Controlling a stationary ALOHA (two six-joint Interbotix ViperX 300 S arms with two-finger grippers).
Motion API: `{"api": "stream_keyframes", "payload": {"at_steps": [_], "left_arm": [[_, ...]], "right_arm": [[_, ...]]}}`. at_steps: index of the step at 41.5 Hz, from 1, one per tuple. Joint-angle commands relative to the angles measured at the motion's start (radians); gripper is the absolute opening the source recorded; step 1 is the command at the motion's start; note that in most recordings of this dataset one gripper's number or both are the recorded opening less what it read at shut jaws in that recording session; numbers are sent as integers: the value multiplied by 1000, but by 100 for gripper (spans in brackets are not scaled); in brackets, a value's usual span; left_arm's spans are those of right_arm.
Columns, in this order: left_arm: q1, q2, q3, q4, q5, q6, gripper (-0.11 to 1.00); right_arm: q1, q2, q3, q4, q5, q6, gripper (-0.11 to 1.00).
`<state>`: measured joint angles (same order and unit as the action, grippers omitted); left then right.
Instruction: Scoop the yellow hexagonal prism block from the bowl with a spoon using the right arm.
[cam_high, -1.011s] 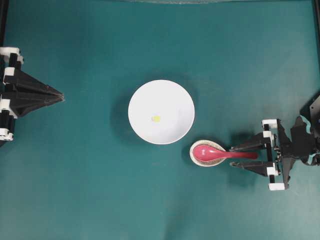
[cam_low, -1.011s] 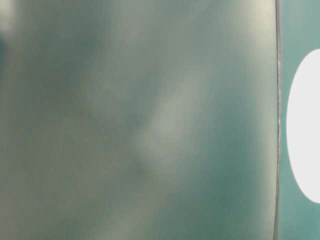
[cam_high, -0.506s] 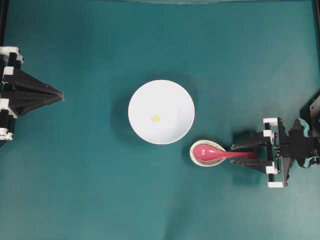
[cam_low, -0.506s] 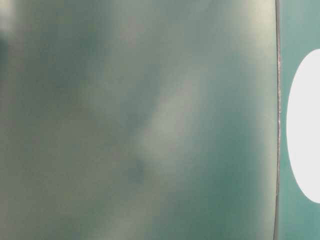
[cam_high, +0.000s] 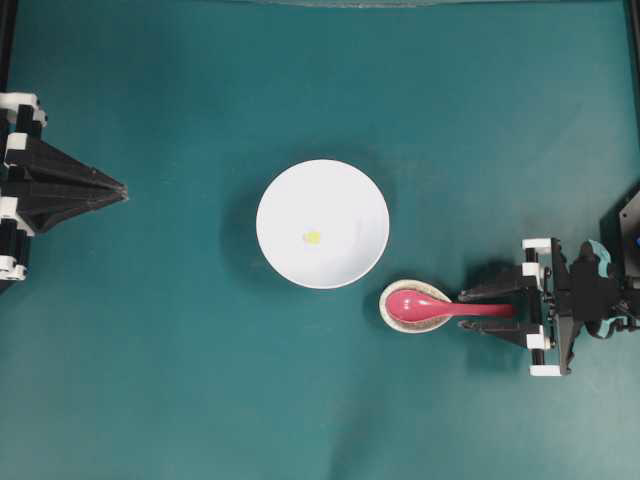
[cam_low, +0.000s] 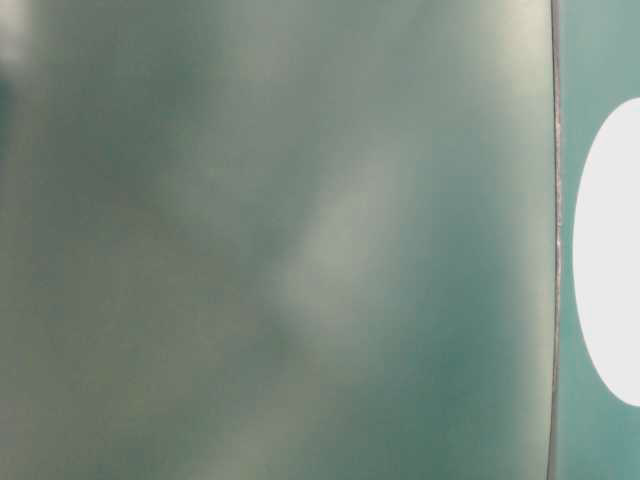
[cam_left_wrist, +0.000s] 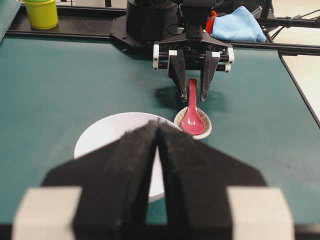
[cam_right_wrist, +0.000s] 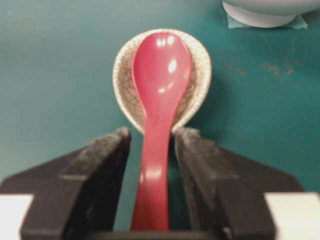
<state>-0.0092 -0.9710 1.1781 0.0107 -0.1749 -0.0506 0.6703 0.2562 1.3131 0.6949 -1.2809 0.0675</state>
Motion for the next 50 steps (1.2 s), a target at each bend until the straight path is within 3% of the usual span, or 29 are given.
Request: {"api": "stream_keyframes", "payload": {"at_steps": [1,16,30,39,50], "left_arm": [[2,9,-25,2,-8,0,8],[2,9,-26,2,-8,0,8],[2,8,-26,2,-8,0,8],[2,8,-28,2,-9,0,8],[2,8,-28,2,-9,0,8]], "right_arm": [[2,-12,-5,5,-5,-2,47],[-9,-12,-8,6,-5,-2,26],[-55,-87,5,6,-5,-17,24],[-95,-242,12,5,63,-137,24],[-222,-494,-38,3,345,-330,24]]}}
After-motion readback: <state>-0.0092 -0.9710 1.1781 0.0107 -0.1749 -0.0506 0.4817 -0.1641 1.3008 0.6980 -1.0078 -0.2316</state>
